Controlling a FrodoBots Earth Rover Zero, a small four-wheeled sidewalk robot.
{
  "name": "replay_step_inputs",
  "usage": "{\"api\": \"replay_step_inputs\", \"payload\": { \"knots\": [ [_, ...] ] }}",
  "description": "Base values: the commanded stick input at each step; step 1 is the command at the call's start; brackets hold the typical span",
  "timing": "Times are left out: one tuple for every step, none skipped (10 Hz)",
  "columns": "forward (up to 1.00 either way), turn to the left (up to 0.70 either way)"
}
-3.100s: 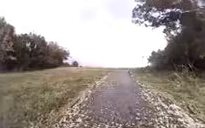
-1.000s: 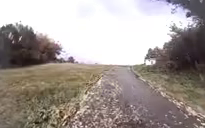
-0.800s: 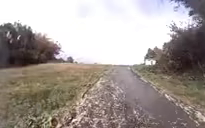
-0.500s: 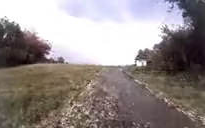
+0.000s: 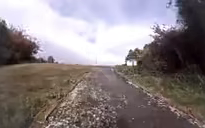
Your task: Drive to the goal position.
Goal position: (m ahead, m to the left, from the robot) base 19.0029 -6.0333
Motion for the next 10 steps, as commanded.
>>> {"api": "replay_step_inputs", "payload": {
  "knots": [
    [1.0, 0.0],
    [1.0, 0.0],
    [1.0, 0.0],
    [1.0, 0.0],
    [1.0, 0.0],
    [1.0, 0.0],
    [1.0, 0.0],
    [1.0, 0.0],
    [1.0, 0.0],
    [1.0, 0.0]
  ]
}}
